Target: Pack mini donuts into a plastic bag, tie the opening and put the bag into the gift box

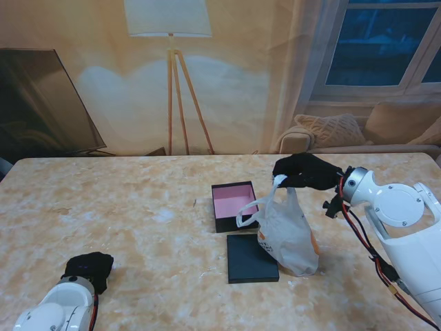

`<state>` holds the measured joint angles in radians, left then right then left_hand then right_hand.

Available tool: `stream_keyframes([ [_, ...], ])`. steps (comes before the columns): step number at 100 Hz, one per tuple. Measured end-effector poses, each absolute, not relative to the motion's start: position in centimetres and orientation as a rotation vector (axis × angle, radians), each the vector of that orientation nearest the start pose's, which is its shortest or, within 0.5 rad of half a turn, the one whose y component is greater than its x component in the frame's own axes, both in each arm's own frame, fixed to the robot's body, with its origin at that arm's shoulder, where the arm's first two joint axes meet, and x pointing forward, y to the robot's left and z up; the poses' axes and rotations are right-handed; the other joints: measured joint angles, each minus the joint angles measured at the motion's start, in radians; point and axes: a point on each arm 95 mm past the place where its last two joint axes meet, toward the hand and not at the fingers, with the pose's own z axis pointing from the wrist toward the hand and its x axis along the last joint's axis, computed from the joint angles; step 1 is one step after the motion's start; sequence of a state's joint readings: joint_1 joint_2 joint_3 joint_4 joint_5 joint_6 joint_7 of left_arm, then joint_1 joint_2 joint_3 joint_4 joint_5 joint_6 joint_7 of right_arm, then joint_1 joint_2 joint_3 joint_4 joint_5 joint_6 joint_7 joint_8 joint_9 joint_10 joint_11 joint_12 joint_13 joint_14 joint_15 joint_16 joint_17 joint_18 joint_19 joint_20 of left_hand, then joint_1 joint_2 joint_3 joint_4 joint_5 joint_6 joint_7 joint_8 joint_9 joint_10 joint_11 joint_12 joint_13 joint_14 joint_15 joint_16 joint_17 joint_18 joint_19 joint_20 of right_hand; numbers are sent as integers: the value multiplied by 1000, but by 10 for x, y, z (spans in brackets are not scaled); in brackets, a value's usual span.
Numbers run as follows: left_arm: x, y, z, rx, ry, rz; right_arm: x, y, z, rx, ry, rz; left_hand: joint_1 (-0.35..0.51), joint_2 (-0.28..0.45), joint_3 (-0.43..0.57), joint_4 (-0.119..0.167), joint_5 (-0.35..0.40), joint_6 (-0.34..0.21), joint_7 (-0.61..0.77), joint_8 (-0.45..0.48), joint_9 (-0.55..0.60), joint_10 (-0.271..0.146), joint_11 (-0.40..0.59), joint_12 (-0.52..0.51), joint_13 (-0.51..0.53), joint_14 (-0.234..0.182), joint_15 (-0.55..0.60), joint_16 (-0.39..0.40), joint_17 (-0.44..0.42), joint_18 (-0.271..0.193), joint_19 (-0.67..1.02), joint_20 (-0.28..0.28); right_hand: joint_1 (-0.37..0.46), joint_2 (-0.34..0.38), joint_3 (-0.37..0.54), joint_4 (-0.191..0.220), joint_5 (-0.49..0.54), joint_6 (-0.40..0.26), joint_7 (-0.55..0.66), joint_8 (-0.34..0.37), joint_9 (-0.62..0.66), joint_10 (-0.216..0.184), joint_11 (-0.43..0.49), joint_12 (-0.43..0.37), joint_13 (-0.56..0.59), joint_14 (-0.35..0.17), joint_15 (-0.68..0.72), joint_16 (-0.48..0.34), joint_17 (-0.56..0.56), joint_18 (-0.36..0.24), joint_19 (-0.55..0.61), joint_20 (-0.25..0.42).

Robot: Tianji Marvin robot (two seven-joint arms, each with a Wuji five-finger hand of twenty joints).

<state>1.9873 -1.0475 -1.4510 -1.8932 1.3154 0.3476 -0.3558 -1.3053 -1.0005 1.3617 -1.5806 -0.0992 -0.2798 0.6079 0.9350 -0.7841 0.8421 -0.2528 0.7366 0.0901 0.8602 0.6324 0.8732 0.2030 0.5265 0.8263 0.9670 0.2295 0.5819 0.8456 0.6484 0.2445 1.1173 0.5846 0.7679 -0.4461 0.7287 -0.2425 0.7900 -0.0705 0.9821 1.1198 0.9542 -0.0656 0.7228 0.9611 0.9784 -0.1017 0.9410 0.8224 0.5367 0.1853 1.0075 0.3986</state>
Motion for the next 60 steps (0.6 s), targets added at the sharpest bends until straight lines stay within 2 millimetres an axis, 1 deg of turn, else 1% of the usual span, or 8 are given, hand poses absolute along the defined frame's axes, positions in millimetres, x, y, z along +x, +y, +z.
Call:
stream_keyframes([
  [7,297,83,-351,-1427,1548,-721,456,-37,-203,1573,1665,2131,29,-12,-40,0,3,-13,61,-10,71,0,-67,59,39,-7,5,19,30,-1,26,2,0,0,0,0,0,0,0,0,0,0,0,0,0,0,0,0,0,0,0,0],
  [13,297,82,-350,-1421,1543,-731,456,-37,-203,1573,1665,2132,40,-14,-50,-1,5,-21,84,-23,107,0,-85,71,73,-9,14,24,53,-2,44,6,0,0,0,0,0,0,0,0,0,0,0,0,0,0,0,0,0,0,0,0],
  [17,297,82,-350,-1418,1540,-742,456,-37,-203,1573,1664,2131,45,-15,-51,-1,6,-29,93,-28,119,1,-88,71,84,-9,16,24,64,-2,49,10,0,0,0,0,0,0,0,0,0,0,0,0,0,0,0,0,0,0,0,0],
  [19,297,82,-349,-1415,1539,-749,456,-37,-202,1574,1664,2131,45,-17,-51,-1,19,-32,93,-36,128,2,-89,71,85,-10,17,24,66,-2,51,11,0,0,0,0,0,0,0,0,0,0,0,0,0,0,0,0,0,0,0,0],
  [29,296,81,-347,-1390,1544,-799,456,-37,-202,1575,1663,2131,46,-26,-51,-1,21,-34,109,-50,141,4,-89,69,96,-10,26,24,78,-2,56,11,0,0,0,0,0,0,0,0,0,0,0,0,0,0,0,0,0,0,0,0],
  [36,296,79,-345,-1384,1566,-829,456,-36,-202,1575,1663,2134,46,-31,-51,-1,43,-42,109,-62,152,2,-88,56,111,-12,26,24,89,-3,57,11,0,0,0,0,0,0,0,0,0,0,0,0,0,0,0,0,0,0,0,0],
  [51,297,73,-335,-1397,1635,-925,455,-36,-202,1575,1666,2132,46,-38,-51,-1,44,-44,109,-66,165,0,-86,48,126,-20,26,24,102,-8,57,11,0,0,0,0,0,0,0,0,0,0,0,0,0,0,0,0,0,0,0,0],
  [60,302,69,-330,-1391,1625,-985,455,-36,-201,1570,1666,2129,46,-38,-50,-1,44,-44,109,-66,165,-1,-86,48,126,-20,26,24,102,-9,57,11,0,0,0,0,0,0,0,0,0,0,0,0,0,0,0,0,0,0,0,0],
])
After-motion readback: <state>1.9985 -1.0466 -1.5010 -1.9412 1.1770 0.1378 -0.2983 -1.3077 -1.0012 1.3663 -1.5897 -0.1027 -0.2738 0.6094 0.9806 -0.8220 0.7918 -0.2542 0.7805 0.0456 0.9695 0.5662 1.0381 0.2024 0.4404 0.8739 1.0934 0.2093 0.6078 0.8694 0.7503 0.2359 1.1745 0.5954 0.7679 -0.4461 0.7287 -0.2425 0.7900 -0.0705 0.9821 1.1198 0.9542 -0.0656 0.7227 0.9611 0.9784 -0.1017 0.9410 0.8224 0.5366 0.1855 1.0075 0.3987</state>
